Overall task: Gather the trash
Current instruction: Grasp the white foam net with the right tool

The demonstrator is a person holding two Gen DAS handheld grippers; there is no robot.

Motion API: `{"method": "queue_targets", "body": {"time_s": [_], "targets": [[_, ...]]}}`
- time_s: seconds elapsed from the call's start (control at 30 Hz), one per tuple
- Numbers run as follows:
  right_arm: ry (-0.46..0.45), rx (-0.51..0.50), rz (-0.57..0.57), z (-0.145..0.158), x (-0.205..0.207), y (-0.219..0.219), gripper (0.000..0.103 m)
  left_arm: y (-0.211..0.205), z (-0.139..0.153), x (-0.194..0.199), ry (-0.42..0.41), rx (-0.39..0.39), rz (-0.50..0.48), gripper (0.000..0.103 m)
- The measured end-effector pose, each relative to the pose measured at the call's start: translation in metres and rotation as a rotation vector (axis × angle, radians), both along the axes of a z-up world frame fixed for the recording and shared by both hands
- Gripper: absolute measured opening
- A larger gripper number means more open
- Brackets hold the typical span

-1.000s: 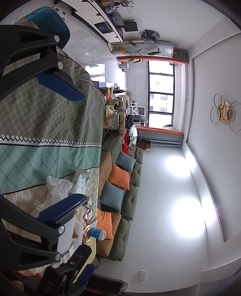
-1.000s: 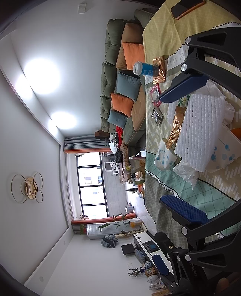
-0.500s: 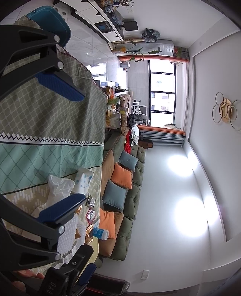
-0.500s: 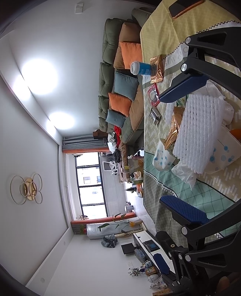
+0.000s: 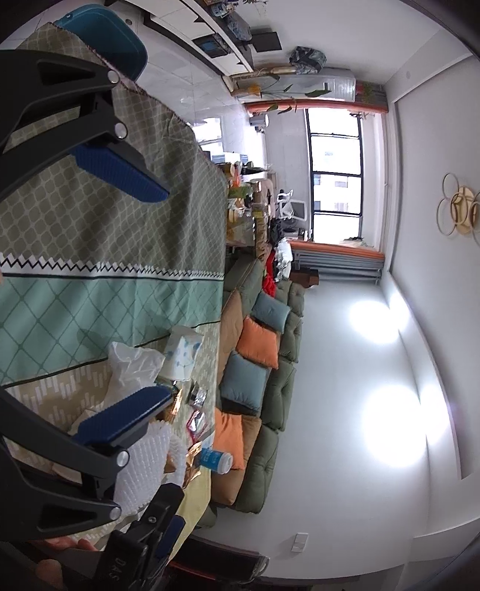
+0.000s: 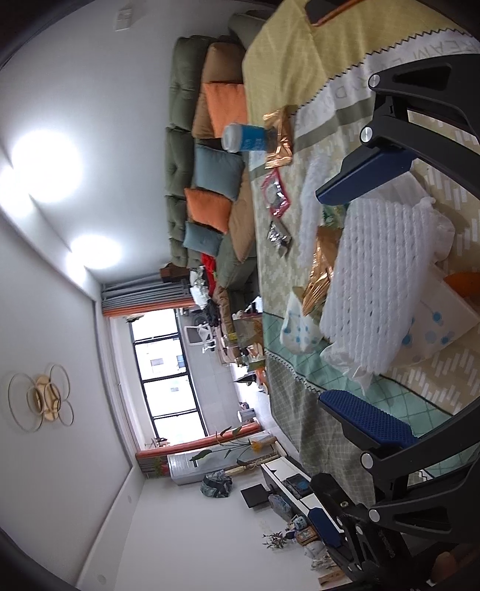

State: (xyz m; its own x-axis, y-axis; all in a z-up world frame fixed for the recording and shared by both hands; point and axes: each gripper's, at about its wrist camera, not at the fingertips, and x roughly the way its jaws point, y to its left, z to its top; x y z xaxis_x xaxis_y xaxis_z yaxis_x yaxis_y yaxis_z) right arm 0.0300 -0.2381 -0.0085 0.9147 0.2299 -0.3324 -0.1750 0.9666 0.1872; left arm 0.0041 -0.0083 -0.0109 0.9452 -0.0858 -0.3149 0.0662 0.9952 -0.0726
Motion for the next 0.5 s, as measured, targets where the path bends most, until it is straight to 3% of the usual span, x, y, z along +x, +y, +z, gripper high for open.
{"method": "queue_targets", "body": {"time_s": [0.23,0.5], "targets": [[0.127,0.053,0.020,-0.021,0.014,-0.016,0.099,-0.017,-0.017,0.018,0.098,0.002,-0.134,0.100],[0.218,0.158,0.042,-0.038,0.032,-0.049,0.096,-0.051,-0.042,0.025,0.197,0.021,-0.380,0.099]]}}
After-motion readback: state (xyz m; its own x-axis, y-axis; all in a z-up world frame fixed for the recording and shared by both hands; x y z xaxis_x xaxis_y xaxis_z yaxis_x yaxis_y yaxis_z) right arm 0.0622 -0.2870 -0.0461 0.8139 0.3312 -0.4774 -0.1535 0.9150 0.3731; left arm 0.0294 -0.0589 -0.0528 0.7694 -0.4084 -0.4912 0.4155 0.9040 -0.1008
